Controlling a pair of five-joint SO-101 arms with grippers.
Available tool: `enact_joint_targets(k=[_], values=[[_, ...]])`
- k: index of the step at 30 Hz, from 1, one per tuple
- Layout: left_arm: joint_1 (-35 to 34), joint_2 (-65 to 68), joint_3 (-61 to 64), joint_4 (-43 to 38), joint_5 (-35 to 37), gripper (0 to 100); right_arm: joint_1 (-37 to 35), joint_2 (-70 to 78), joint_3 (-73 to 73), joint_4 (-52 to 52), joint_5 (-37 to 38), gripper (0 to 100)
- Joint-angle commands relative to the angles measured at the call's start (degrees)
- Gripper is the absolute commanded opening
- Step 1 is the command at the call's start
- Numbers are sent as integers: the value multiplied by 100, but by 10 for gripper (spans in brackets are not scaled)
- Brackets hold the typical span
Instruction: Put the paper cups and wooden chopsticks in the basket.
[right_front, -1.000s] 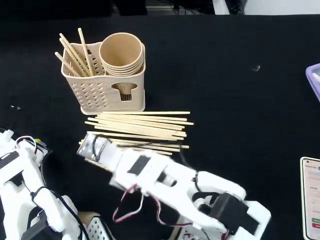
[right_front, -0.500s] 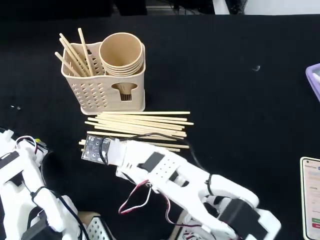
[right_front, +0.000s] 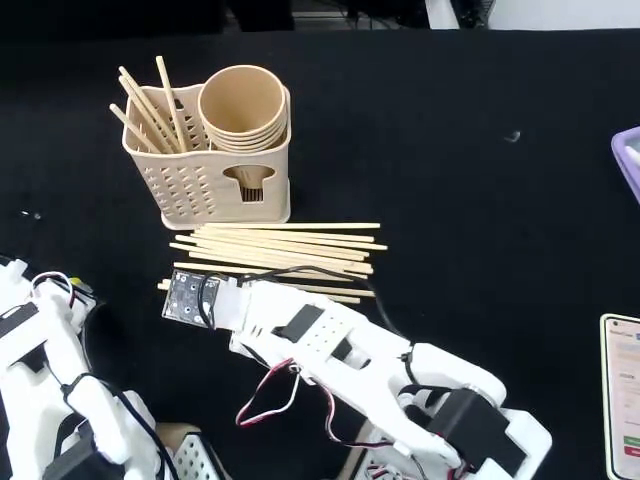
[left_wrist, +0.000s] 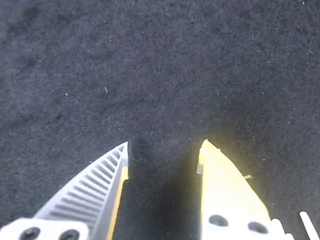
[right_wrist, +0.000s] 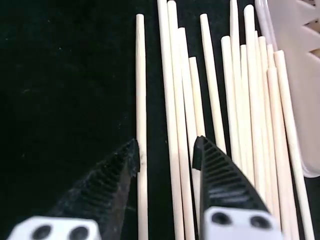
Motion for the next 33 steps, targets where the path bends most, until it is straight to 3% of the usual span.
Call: enact_joint_targets(k=[1, 11, 18, 22, 33], values=[[31, -141, -268, -62, 0, 224, 149, 4, -66, 18, -88, 187], [31, -141, -268, -62, 0, 224, 281, 479, -954, 1662, -132, 185], [22, -141, -268, -62, 0, 224, 264, 989, -1393, 1925, -123, 177], [22, -141, -268, -62, 0, 224, 211, 989, -1385, 1916, -132, 14], [22, -141, -268, -62, 0, 224, 229, 857, -1367, 1960, -132, 11]])
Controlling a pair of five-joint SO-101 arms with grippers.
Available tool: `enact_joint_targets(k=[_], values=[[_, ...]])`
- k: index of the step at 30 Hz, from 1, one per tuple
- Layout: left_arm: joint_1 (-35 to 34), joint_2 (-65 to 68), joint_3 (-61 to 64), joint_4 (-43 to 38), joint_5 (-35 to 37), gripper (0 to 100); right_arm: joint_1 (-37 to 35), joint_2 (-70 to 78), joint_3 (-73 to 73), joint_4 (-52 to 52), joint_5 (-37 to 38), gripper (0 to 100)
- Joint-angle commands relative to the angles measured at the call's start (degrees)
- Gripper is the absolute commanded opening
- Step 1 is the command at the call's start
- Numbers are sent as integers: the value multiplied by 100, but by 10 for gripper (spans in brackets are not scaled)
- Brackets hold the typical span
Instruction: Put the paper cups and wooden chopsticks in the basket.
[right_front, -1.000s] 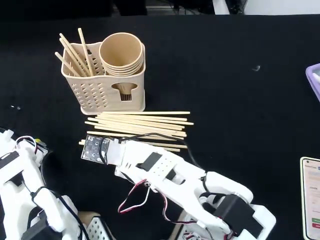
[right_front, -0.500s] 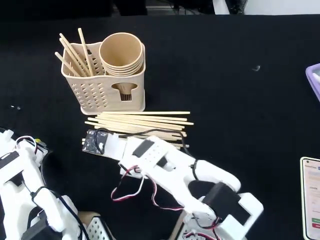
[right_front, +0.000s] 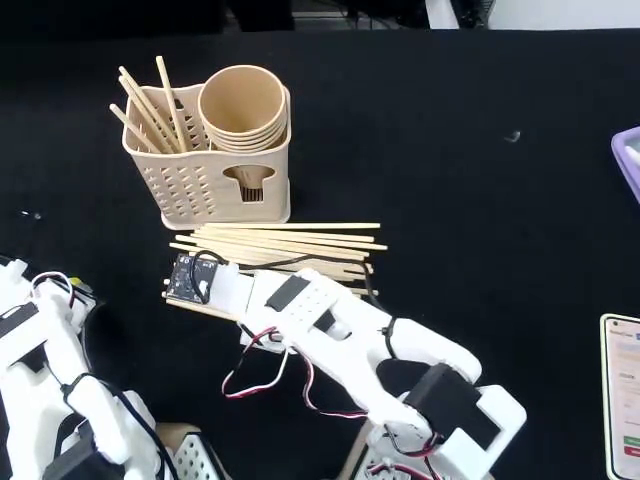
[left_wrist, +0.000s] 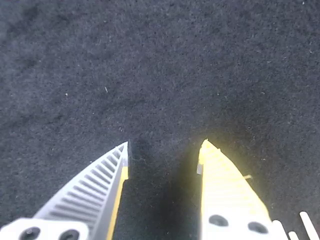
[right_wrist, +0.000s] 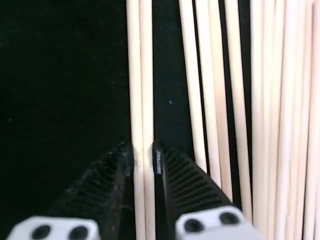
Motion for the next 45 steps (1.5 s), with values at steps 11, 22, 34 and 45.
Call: enact_joint_targets(k=[11, 22, 34, 45], values=[[48, -141, -268, -62, 0, 224, -70, -2914, 980, 273, -422, 11], [48, -141, -268, -62, 0, 224, -70, -5473, 1086, -958, -1468, 11], [57, -141, -268, -62, 0, 224, 299, -3565, -163, -5029, -2365, 11], [66, -141, -268, -62, 0, 224, 1125, -576, -3380, -5037, -3191, 11]])
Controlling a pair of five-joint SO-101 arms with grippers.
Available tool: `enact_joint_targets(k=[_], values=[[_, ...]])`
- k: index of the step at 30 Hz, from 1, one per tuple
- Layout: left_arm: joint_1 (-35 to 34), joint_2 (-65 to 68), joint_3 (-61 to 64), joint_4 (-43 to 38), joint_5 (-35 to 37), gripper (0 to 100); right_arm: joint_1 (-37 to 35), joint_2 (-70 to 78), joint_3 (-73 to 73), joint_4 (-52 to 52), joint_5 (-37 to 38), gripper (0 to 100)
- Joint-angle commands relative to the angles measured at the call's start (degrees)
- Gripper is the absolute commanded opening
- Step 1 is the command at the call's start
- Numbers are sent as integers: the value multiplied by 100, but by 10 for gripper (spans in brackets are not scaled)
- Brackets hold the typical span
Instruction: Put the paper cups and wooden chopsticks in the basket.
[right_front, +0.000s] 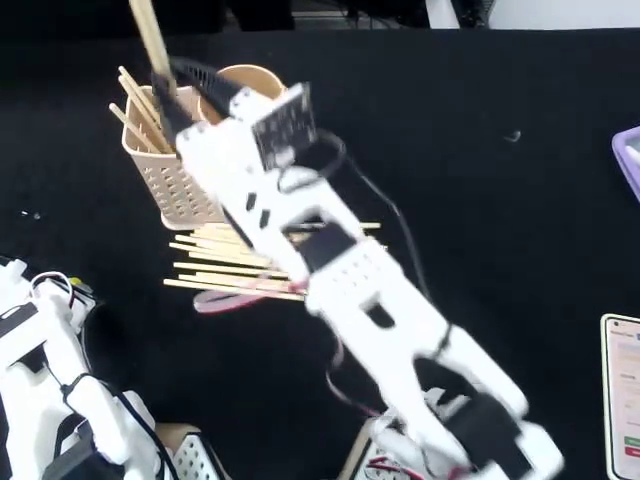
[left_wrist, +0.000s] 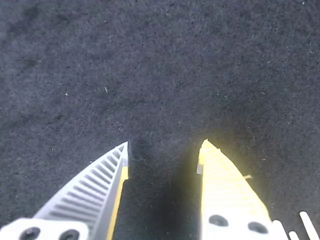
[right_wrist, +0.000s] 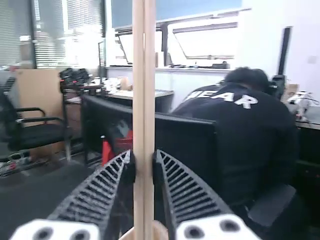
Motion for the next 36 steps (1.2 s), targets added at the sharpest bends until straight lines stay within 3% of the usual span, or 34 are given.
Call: enact_joint_targets(k=[1, 12, 18, 22, 26, 30, 34, 36], values=[[66, -141, -268, -62, 0, 224, 316, 848, -1305, -176, -79, 11], [66, -141, -268, -62, 0, 224, 149, 1745, -1481, 114, -53, 15], [66, -141, -268, -62, 0, 224, 105, 1534, -1596, 1160, -44, 207], [66, -141, -268, -62, 0, 224, 123, 787, -1842, 1934, -62, 215], [66, -141, -268, -62, 0, 224, 105, -268, -1771, 3015, -53, 215], [66, -132, -259, -53, 0, 224, 132, -1499, -1349, 4862, -44, 215], [66, -132, -259, -53, 0, 224, 105, -2580, -268, 6576, -35, 215], [66, -132, -259, -53, 0, 224, 44, -3011, 488, 6945, -35, 215]])
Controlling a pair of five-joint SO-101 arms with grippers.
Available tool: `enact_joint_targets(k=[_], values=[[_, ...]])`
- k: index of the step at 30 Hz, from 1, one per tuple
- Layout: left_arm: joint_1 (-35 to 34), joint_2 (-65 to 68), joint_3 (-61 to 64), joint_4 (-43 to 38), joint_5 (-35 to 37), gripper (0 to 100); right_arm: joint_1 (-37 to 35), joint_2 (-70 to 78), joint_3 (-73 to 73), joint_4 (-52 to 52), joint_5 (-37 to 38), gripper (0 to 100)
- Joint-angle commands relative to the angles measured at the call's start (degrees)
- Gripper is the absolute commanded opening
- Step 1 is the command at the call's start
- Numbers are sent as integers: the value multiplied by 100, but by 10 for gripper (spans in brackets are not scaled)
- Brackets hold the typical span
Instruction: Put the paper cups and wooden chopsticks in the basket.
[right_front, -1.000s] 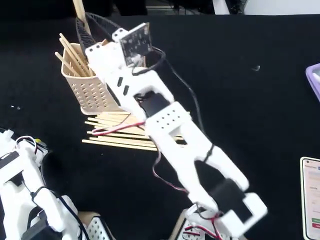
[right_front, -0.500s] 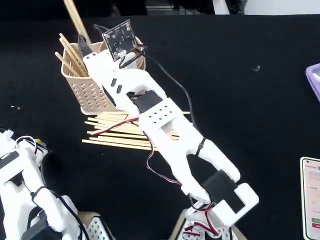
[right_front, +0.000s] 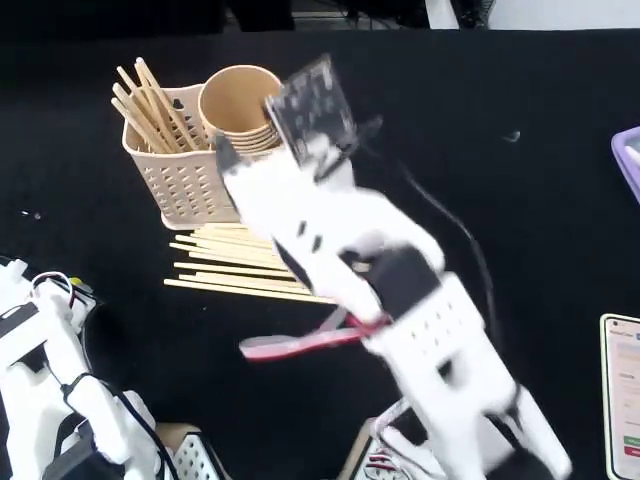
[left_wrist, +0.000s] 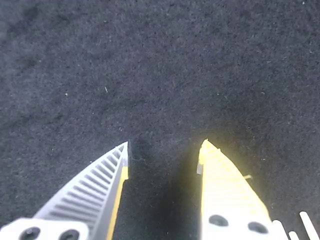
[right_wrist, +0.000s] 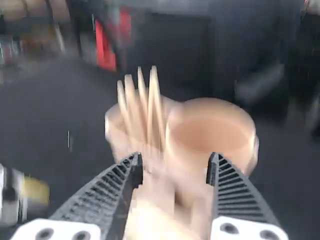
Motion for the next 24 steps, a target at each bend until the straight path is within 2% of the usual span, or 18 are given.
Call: enact_joint_targets(k=[1, 5, 10, 19, 24], values=[[66, -132, -259, -53, 0, 224, -158, -1191, 1508, 1134, 0, 215], [66, -132, -259, -53, 0, 224, -149, -1675, 3354, 791, 457, 216], [66, -132, -259, -53, 0, 224, -132, -1516, 5059, -624, 1020, 215], [57, -97, -259, -53, 0, 224, -114, 426, 4699, -1521, 2101, 218], [66, -97, -259, -53, 0, 224, 475, 1376, 4303, -1811, 2286, 217]])
